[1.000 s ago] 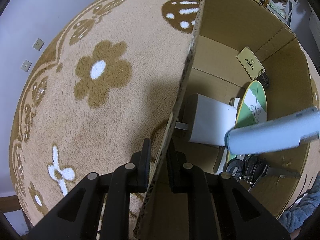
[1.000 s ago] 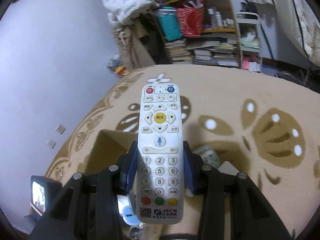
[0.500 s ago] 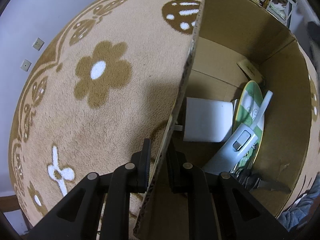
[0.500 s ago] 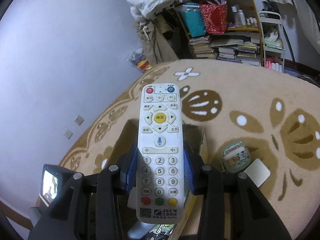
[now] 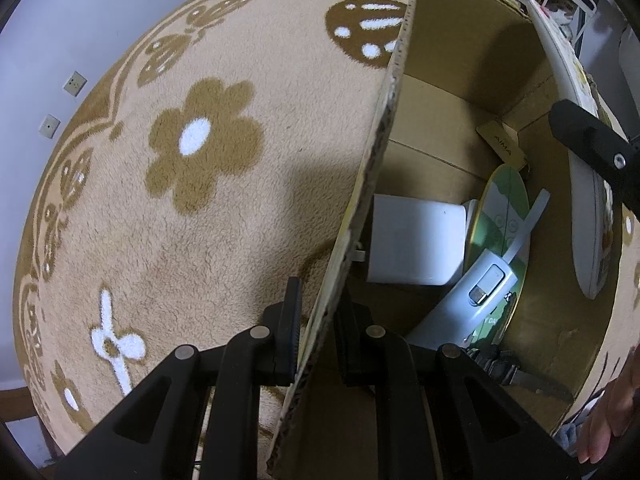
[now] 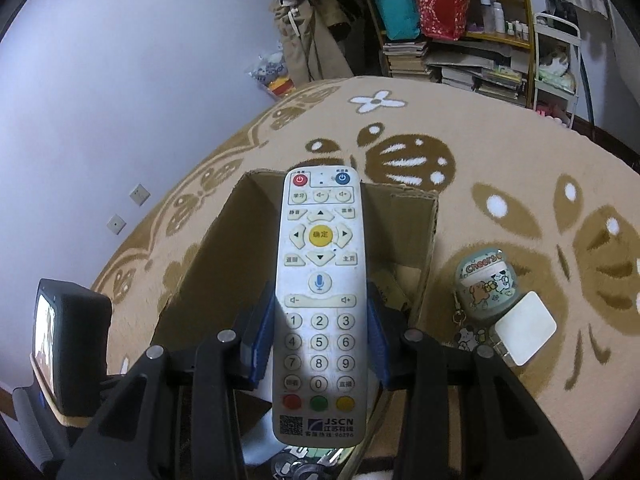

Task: Organize rigid objects
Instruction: 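Carry the white remote over the box and release it inside, then move the right tool to the white square cube and grasp it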

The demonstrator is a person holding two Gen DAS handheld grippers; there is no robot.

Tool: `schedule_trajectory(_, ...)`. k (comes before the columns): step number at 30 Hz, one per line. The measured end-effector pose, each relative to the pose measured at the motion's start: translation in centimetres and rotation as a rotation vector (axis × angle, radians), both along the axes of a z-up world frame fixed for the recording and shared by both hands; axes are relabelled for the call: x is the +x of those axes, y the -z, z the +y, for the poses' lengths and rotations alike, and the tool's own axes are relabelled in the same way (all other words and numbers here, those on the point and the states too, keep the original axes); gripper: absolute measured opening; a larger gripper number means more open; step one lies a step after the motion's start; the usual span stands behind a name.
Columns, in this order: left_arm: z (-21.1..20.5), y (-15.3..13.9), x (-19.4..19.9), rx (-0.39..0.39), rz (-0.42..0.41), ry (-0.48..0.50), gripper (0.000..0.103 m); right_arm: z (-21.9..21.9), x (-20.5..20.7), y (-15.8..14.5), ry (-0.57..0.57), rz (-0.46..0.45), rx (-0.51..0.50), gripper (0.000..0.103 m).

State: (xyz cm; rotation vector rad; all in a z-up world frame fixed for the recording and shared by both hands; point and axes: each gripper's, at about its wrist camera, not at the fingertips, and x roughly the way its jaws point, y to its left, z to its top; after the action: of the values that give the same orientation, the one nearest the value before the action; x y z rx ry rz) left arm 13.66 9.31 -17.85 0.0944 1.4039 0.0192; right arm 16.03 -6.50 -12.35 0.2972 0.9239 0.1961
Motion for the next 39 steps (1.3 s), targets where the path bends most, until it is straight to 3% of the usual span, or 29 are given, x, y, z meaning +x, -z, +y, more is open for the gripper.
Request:
schedule_trajectory(5, -0.1, 0.0, 0.0, 0.009, -0.001, 0.004, 0.013, -0.5, -0.2, -1.0, -0.002, -0.011, 0.042, 0.045)
schedule_trajectory(7, -0.1, 0.0, 0.0, 0.002, 0.001, 0.001, 0.013, -0.7, -0.3, -1.6, -0.001, -0.022, 0.033, 0.057)
schedule_trajectory(9, 0.0, 0.0, 0.0, -0.004, 0.001, -0.003, 0.013, -1.0, -0.6, -2.3, 0.007, -0.047, 0.006, 0.079)
schedule_trajectory(15, 0.1, -0.1, 0.1, -0.008, 0.000, 0.001, 0.013, -2.4, -0.5, -3.1, 0.043, -0.080, -0.056, 0.098)
schedule_trajectory(25, 0.1, 0.0, 0.1, -0.009, 0.002, 0.000, 0.013, -7.4, -0.5, -2.4, 0.134, -0.066, -0.101, 0.099)
schedule_trajectory(35, -0.1, 0.0, 0.0, 0.002, 0.001, 0.001, 0.013, -12.8, -0.8, 1.0, 0.291, 0.030, -0.063, 0.099)
schedule_trajectory(39, -0.2, -0.1, 0.0, 0.008, 0.001, 0.004, 0.013, -13.2, -0.6, 2.1, 0.290, 0.055, -0.064, 0.099)
